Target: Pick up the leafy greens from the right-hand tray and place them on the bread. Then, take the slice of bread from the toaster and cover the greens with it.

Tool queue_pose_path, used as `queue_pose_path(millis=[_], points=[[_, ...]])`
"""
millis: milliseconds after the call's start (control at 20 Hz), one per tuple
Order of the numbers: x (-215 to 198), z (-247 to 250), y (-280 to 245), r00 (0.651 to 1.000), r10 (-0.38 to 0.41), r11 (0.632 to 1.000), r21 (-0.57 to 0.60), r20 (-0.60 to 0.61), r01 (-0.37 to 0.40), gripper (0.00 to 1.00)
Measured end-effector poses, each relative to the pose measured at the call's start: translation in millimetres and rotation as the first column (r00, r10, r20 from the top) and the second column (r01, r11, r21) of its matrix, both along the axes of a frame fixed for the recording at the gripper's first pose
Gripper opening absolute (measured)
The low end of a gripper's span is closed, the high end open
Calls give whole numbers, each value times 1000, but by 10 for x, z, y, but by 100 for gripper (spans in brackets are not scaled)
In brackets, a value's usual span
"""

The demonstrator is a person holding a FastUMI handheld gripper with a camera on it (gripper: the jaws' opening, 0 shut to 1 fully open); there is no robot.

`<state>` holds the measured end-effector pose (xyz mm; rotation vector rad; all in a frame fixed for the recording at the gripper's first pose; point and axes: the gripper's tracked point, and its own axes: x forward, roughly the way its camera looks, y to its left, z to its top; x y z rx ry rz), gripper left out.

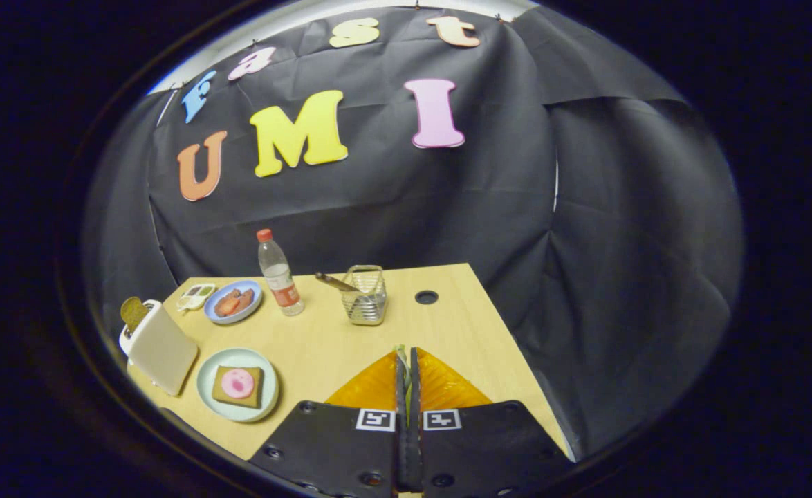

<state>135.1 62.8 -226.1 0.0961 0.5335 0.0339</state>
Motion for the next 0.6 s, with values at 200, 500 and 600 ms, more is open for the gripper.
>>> queue_pose_path(millis=[200,500,600], points=[[-65,211,733,1000,20,999,24,18,-21,0],[-141,243,2164,993,118,988,99,21,-119,0],[-160,204,2603,987,159,980,121,14,-159,0]])
